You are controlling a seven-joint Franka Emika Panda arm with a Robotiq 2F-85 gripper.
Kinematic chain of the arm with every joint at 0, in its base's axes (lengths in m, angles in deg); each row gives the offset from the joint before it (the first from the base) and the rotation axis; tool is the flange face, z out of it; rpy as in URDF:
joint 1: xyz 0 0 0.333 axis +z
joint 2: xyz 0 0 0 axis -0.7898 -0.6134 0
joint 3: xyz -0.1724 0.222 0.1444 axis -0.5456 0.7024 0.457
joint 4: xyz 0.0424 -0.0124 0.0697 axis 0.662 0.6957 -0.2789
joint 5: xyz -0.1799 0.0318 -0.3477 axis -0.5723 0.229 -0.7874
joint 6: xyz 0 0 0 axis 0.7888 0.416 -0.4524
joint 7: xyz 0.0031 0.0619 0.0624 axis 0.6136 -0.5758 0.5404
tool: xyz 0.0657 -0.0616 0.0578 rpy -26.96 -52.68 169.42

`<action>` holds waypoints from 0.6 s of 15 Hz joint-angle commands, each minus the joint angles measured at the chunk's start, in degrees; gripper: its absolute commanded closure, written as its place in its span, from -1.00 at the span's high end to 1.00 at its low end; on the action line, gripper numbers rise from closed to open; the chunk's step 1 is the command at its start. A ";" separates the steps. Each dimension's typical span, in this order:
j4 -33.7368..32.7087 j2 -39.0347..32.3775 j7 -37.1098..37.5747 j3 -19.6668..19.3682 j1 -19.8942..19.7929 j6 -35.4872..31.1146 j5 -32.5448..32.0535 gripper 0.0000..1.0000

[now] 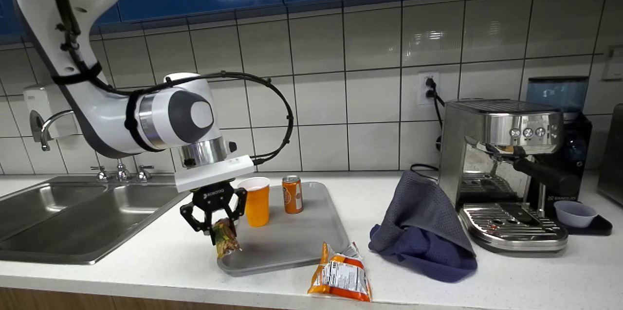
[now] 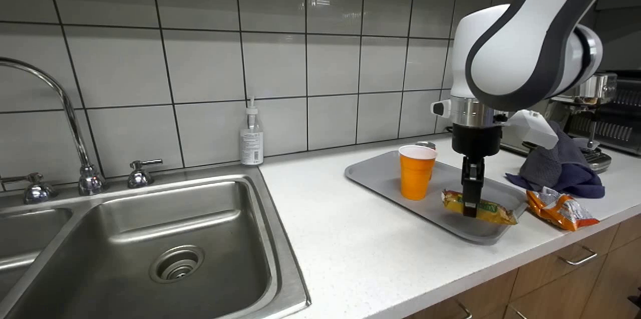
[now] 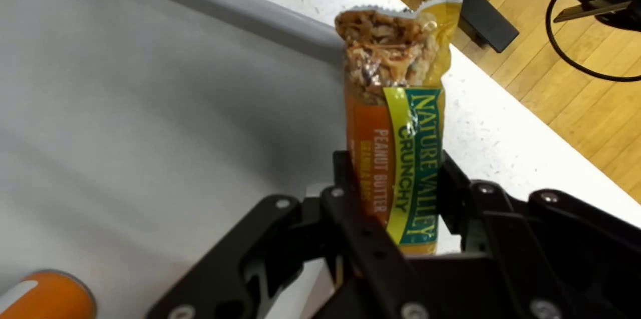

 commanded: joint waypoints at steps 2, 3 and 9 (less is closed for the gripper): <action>1.76 2.86 -2.80 -2.29 -1.55 0.17 0.34 -0.66; 1.72 2.78 -2.76 -2.77 -1.75 0.27 0.40 -0.66; 1.12 1.82 0.12 -5.48 -1.94 0.06 -0.84 -0.66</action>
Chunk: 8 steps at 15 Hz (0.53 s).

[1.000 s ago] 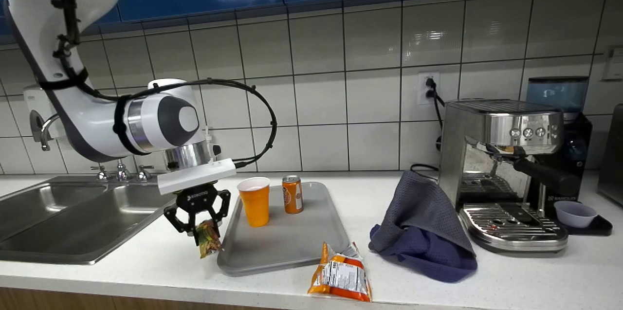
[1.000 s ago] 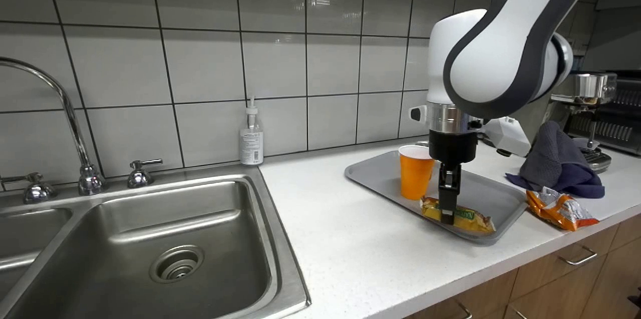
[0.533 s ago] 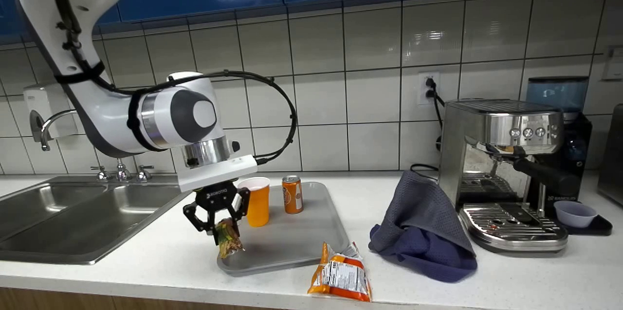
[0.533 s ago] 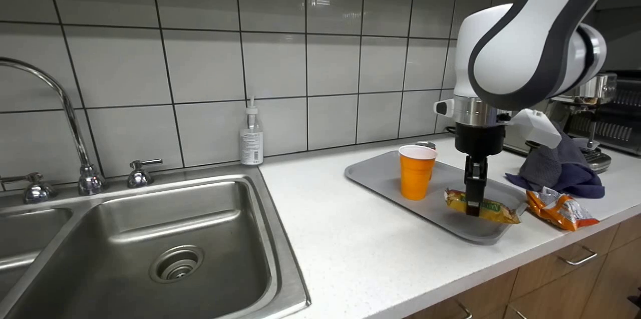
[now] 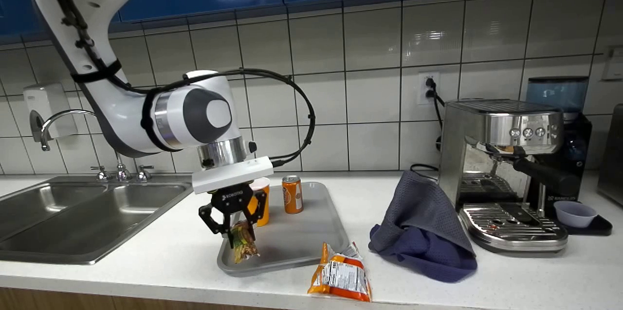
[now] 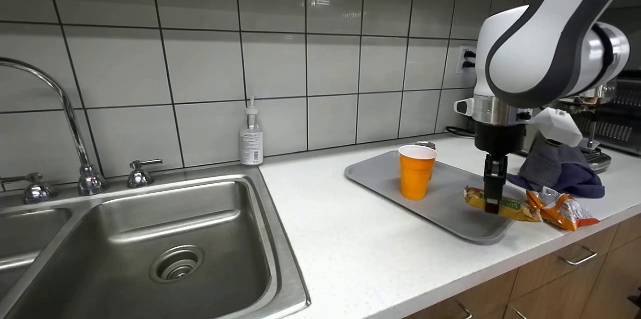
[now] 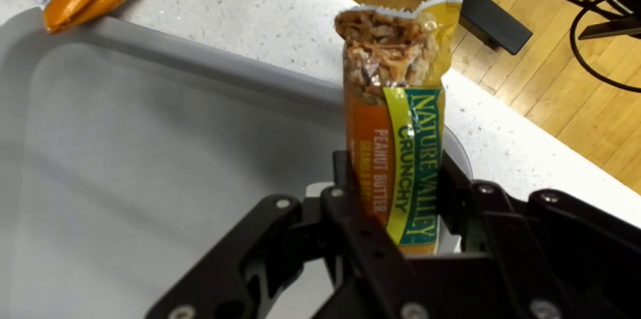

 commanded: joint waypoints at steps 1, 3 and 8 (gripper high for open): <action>0.40 1.10 1.62 -0.95 -0.54 0.00 -0.92 -0.66; 0.06 0.60 3.61 -1.62 -0.19 -0.17 -1.83 -0.66; -0.55 -0.94 10.24 -2.15 0.50 -0.97 -3.63 -0.66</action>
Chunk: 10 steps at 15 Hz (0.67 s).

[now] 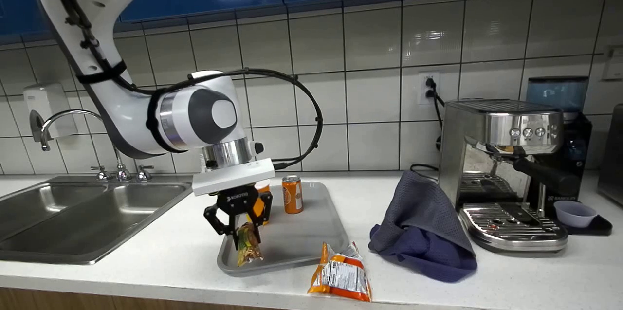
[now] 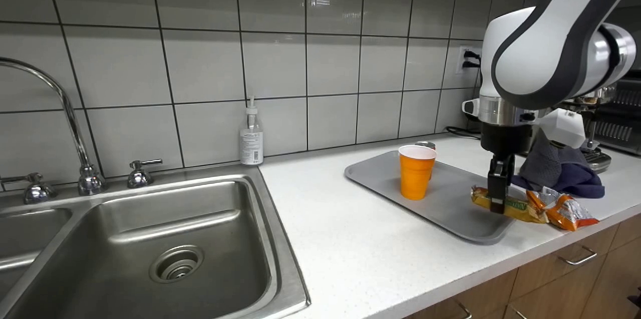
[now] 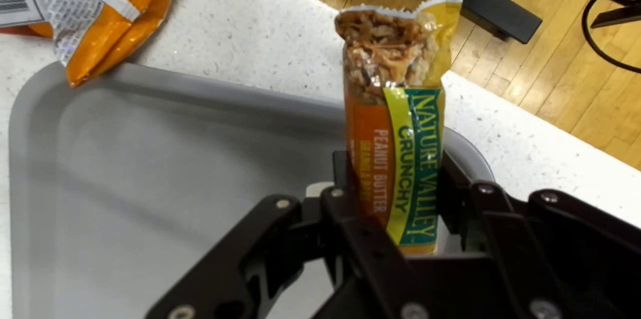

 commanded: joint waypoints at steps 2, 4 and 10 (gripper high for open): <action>-1.02 -1.81 7.39 -0.28 0.76 -1.74 -2.09 -0.66; -1.67 -3.01 9.55 -0.19 1.26 -2.73 -1.97 -0.66; -4.26 -7.03 13.48 -0.22 2.48 -4.23 -1.45 -0.66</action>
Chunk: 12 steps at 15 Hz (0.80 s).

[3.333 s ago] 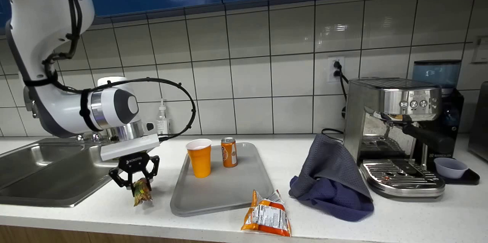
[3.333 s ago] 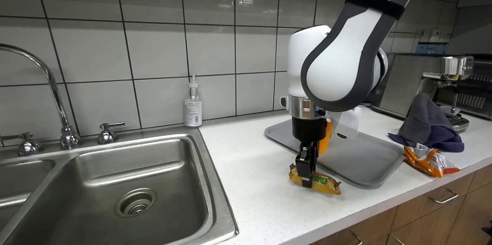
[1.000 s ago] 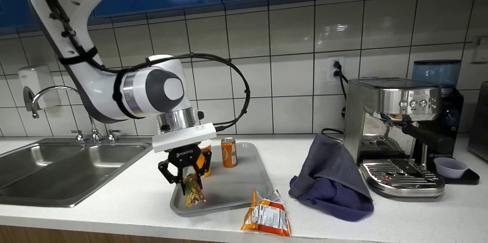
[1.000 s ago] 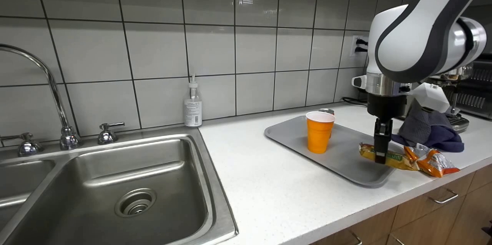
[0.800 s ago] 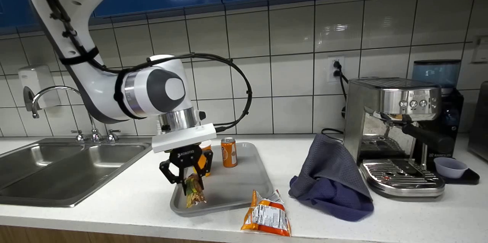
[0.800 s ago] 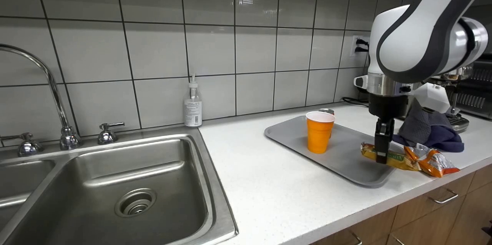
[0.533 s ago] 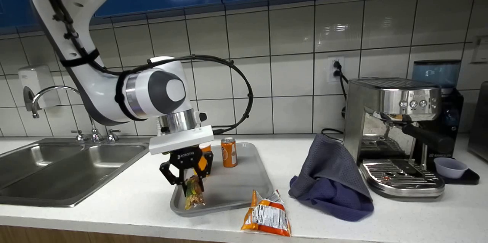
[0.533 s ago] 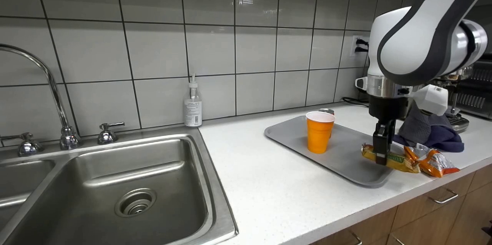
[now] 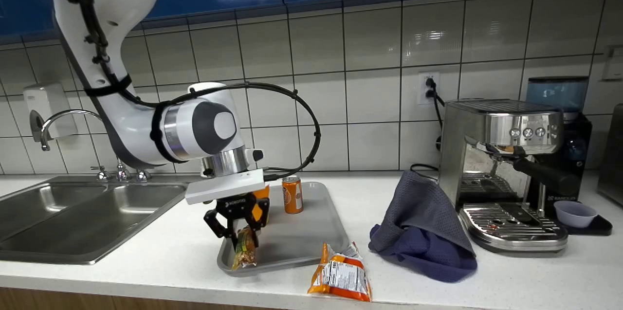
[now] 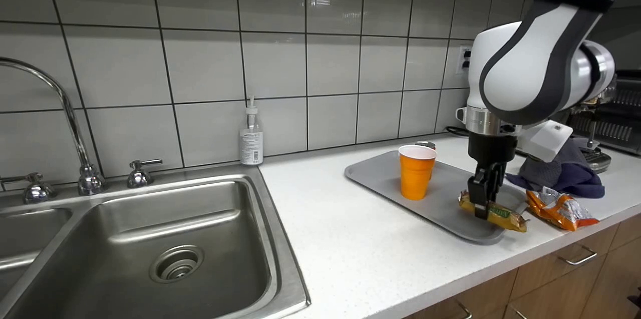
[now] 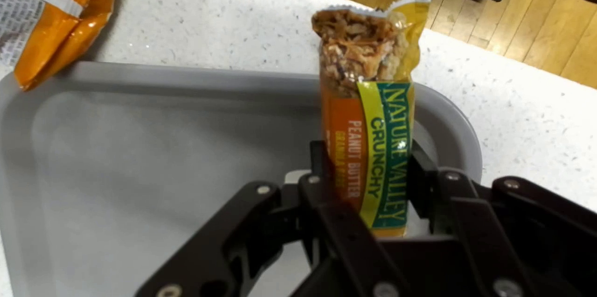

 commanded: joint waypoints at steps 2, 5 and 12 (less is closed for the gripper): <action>-3.28 -3.77 3.47 -0.15 0.88 -0.79 -0.55 -0.66; -4.83 -5.59 3.97 -0.19 0.98 -0.95 -0.40 -0.66; -7.82 -8.12 3.89 0.06 0.85 -0.94 -0.06 -0.66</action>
